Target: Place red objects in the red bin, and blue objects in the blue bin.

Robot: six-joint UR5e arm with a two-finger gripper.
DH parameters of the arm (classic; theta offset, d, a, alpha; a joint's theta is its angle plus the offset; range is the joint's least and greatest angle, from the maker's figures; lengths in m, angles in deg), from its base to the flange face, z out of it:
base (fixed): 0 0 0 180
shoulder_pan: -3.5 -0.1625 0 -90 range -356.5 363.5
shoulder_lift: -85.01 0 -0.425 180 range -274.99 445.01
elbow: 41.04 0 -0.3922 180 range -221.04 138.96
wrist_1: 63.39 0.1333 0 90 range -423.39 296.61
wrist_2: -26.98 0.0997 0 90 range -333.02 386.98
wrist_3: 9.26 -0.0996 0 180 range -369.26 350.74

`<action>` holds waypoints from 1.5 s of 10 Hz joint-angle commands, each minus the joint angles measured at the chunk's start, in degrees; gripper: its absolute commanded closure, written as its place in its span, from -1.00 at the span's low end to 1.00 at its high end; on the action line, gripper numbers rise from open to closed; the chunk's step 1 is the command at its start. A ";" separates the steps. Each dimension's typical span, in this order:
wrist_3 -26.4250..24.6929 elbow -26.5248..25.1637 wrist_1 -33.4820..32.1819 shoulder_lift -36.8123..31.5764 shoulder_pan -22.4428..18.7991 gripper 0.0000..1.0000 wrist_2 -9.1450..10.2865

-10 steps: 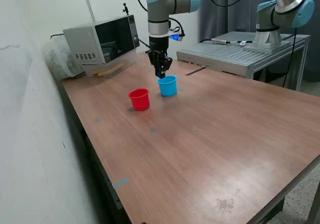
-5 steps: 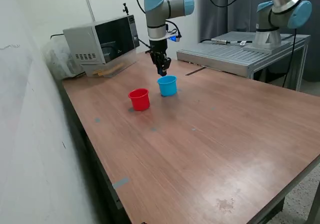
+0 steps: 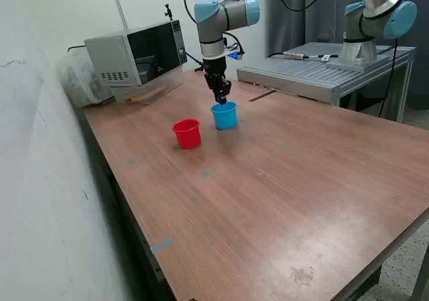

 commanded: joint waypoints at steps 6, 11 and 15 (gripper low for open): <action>0.94 -3.43 -0.25 -3.91 -2.74 -1.00 0.12; -5.99 -12.93 2.64 -27.55 -6.97 -1.00 0.20; -6.98 -15.57 19.63 -39.49 -9.69 -1.00 0.12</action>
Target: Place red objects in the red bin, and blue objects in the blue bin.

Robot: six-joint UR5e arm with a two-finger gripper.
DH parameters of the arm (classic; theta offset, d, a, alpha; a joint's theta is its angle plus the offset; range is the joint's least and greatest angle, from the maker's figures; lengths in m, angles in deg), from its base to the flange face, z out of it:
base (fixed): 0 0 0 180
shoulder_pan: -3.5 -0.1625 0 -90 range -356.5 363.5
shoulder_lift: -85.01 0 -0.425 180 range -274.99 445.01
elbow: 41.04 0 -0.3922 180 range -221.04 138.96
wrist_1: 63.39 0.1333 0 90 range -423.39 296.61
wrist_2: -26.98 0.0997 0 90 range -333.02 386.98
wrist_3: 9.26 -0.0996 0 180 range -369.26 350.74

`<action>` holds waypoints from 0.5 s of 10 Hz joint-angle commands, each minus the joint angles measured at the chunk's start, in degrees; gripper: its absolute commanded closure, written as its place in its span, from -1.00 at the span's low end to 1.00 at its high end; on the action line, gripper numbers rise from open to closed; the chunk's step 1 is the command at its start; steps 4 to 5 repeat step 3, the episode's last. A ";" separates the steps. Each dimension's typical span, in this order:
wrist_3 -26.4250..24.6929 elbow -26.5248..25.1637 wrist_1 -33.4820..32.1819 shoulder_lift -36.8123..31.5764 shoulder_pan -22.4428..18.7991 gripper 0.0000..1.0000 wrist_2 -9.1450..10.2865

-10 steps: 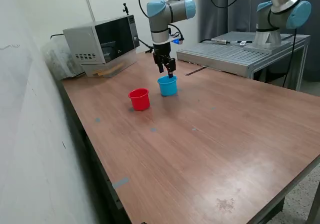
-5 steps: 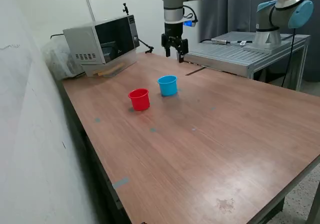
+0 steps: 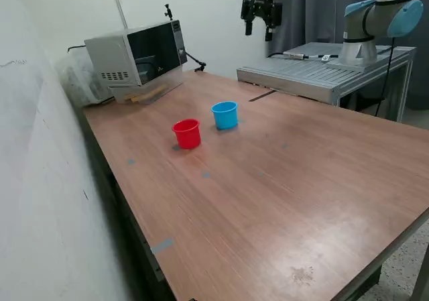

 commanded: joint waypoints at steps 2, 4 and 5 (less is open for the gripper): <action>-0.69 -1.79 18.10 -9.44 -1.54 -1.00 -0.14; -0.69 -1.79 18.20 -9.53 -1.62 -1.00 -0.14; -0.69 -1.79 18.20 -9.53 -1.62 -1.00 -0.14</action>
